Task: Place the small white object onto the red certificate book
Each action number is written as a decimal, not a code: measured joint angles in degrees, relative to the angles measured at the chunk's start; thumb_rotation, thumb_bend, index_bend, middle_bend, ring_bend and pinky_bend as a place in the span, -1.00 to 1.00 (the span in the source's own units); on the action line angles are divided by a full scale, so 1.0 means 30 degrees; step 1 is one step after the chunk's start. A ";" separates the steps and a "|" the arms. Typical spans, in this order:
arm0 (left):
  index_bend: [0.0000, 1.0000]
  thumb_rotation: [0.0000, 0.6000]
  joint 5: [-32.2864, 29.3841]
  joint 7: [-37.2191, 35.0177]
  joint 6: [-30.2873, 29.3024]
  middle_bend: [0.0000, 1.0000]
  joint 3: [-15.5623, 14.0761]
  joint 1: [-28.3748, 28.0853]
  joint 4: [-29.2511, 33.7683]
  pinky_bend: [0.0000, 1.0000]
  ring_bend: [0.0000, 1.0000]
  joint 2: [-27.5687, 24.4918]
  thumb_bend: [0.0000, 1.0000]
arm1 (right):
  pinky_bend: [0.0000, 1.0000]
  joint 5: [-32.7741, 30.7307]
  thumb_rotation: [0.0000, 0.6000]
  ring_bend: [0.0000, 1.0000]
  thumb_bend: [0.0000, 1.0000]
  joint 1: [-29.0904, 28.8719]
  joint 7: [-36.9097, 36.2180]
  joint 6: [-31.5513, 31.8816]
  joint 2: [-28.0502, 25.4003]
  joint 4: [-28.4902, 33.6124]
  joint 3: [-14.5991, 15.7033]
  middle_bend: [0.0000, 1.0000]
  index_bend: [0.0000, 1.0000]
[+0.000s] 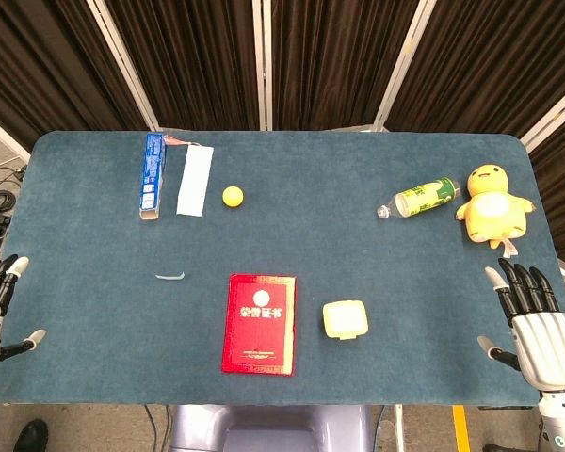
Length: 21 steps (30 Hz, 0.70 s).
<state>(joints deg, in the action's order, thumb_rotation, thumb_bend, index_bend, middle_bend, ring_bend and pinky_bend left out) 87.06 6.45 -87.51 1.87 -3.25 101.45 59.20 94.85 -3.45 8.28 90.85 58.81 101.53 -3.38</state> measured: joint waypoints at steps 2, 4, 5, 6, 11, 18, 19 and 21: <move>-1.00 1.00 -0.0009 -0.0057 0.0054 -1.00 -0.0015 -0.0008 0.0005 -1.00 -1.00 -0.0017 -1.00 | -1.00 -0.0010 1.00 -1.00 -1.00 -0.0006 -0.0047 0.0008 0.0033 -0.0038 -0.0015 -1.00 -1.00; -1.00 1.00 -0.0040 -0.0094 0.0125 -1.00 -0.0026 -0.0025 -0.0005 -1.00 -1.00 -0.0025 -1.00 | -1.00 -0.0021 1.00 -1.00 -1.00 -0.0012 -0.0049 -0.0003 0.0051 -0.0063 -0.0018 -1.00 -1.00; -1.00 1.00 -0.0060 -0.0108 0.0164 -1.00 -0.0028 -0.0036 -0.0016 -1.00 -1.00 -0.0024 -1.00 | -1.00 -0.0026 1.00 -1.00 -1.00 -0.0012 -0.0038 -0.0012 0.0057 -0.0071 -0.0015 -1.00 -1.00; -1.00 1.00 -0.0085 -0.0123 0.0216 -1.00 -0.0031 -0.0052 -0.0032 -1.00 -1.00 -0.0017 -1.00 | -1.00 -0.0021 1.00 -1.00 -1.00 -0.0015 -0.0026 -0.0030 0.0066 -0.0072 -0.0006 -1.00 -1.00; -1.00 1.00 -0.0466 -0.0208 0.1038 -1.00 0.0037 -0.0403 -0.0214 -1.00 -1.00 0.0159 -1.00 | -1.00 0.0106 1.00 -1.00 -1.00 -0.0036 0.0006 -0.0077 0.0076 0.0048 0.0054 -1.00 -1.00; -1.00 1.00 -0.1776 -0.0249 0.3865 -1.00 0.0736 -0.2110 -0.1013 -1.00 -1.00 0.1172 -1.00 | -1.00 -0.0137 1.00 -1.00 -1.00 -0.0209 0.0065 -0.0482 0.0199 0.0026 0.0011 -1.00 -1.00; -0.99 1.00 -0.2101 -0.0276 0.4603 -1.00 0.0938 -0.2590 -0.1265 -1.00 -1.00 0.1456 -1.00 | -1.00 -0.0195 1.00 -1.00 -1.00 -0.0284 -0.0034 -0.0590 0.0248 -0.0027 -0.0034 -1.00 -1.00; -0.90 1.00 -0.2680 -0.0289 0.5819 -1.00 0.1298 -0.3429 -0.1751 -1.00 -1.00 0.1967 -1.00 | -1.00 -0.0308 1.00 -1.00 -1.00 -0.0391 -0.0250 -0.0668 0.0342 -0.0205 -0.0128 -1.00 -1.00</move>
<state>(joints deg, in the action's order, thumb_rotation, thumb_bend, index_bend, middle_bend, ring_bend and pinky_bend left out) 79.02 5.58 -70.06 5.77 -13.53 96.19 65.10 93.93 -4.62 7.53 88.84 59.84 100.92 -3.76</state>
